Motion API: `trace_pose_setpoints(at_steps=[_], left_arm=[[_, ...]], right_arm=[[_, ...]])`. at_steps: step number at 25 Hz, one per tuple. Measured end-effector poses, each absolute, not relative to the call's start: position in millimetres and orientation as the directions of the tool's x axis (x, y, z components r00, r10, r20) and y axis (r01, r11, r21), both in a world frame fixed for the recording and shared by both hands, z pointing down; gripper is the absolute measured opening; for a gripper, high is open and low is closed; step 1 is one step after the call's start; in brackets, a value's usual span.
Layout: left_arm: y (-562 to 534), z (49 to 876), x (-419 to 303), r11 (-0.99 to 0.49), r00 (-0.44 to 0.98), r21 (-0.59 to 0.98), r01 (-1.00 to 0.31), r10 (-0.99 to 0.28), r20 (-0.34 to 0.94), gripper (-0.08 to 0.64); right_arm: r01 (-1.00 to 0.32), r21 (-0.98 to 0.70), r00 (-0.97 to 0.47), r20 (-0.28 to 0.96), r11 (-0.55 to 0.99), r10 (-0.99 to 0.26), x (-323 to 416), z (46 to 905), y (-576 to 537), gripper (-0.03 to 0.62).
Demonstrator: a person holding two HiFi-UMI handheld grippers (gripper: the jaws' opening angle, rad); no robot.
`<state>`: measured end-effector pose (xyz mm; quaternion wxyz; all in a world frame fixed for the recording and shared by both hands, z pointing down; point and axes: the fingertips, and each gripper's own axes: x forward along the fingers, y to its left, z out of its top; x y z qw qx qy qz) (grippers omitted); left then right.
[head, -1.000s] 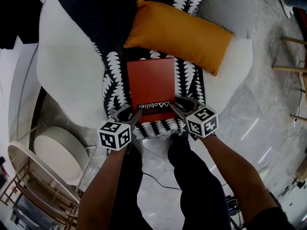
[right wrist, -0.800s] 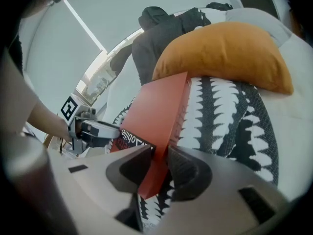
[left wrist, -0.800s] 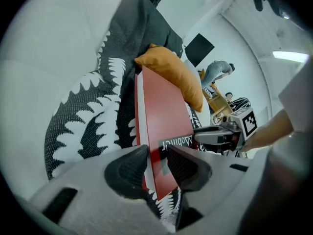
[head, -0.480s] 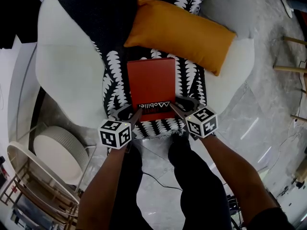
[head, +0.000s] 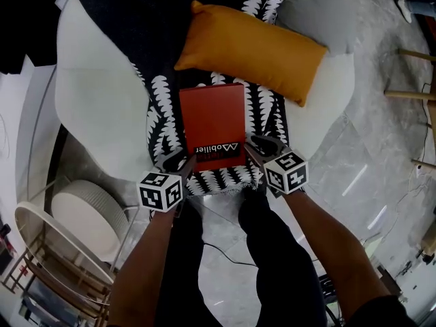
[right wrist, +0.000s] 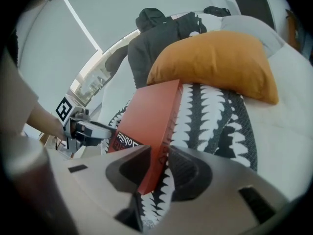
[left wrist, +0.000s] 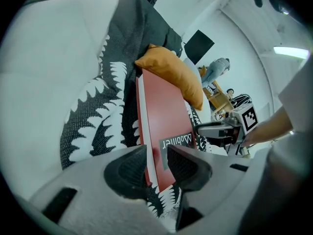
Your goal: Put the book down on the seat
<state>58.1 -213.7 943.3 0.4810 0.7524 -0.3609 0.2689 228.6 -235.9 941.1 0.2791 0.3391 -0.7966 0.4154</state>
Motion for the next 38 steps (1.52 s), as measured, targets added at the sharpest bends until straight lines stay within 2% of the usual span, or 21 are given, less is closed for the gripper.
trace_pose_setpoints(at_steps=[4,6,15,28,38], left_arm=[[-213,923,54,-0.267,0.591,0.530,-0.805,-0.285,0.755,0.141],[-209,908,56,-0.281,0.596,0.529,-0.801,-0.275,0.755,0.140],[-209,794,82,-0.370,0.671,0.566,-0.737,-0.299,0.678,0.048],[-241,543,120,-0.578,0.783,0.531,-0.620,-0.416,0.463,0.032],[-275,337,97,-0.660,0.771,0.403,-0.634,-0.576,0.271,0.031]], right_arm=[[-0.760,-0.472,-0.626,0.717,0.446,-0.307,232,915,-236,0.112],[-0.747,-0.471,-0.637,0.708,0.468,-0.304,229,897,-234,0.057],[-0.682,-0.499,-0.715,0.607,0.534,-0.346,204,771,-241,0.034],[-0.601,-0.461,-0.799,0.345,0.653,-0.492,166,493,-264,0.029],[-0.532,-0.343,-0.838,0.084,0.774,-0.539,148,278,-279,0.029]])
